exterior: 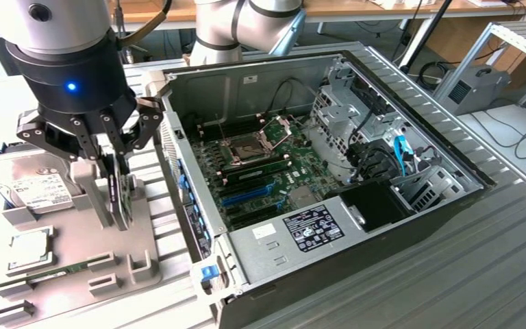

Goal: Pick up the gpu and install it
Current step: 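Pick up the gpu and move the gpu toward the slot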

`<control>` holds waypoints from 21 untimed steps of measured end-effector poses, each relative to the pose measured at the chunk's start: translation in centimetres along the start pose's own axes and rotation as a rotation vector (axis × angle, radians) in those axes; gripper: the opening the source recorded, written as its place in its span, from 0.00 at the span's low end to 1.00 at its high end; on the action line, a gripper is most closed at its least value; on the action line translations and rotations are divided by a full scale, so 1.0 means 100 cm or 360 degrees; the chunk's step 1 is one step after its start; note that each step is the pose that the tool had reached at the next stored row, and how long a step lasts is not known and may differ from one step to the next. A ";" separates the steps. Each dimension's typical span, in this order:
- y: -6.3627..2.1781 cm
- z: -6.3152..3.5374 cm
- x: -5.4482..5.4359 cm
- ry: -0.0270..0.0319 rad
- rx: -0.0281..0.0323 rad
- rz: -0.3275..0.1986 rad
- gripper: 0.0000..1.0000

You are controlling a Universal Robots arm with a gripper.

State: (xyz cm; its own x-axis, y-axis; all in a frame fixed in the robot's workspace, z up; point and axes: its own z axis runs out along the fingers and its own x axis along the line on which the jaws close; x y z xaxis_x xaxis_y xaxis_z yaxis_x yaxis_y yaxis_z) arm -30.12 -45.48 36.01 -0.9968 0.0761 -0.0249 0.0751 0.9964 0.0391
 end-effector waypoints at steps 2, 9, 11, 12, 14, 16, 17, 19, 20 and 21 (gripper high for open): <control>0.0000 -0.0012 0.000 0.00001 0.00001 0.0000 0.26; 0.0002 -0.0044 0.000 0.00000 0.00001 0.0000 0.26; 0.0002 -0.0054 0.000 0.00000 0.00000 0.0000 0.26; 0.0002 -0.0059 0.000 -0.00001 0.00000 0.0000 0.26; 0.0003 -0.0069 0.000 0.00000 0.00000 0.0000 0.26; 0.0003 -0.0079 0.000 0.00001 0.00000 0.0000 0.26; 0.0003 -0.0083 0.000 -0.00001 0.00000 0.0000 0.26; 0.0004 -0.0092 0.000 -0.00001 -0.00001 0.0000 0.26; 0.0004 -0.0097 0.000 -0.00001 0.00000 0.0000 0.26; 0.0004 -0.0103 0.000 0.00000 0.00000 0.0000 0.26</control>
State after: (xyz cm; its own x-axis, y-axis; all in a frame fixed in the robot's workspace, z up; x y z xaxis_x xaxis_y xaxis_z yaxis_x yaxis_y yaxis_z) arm -30.12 -45.48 37.04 -0.9968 0.0761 -0.0249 0.0751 0.9964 0.0390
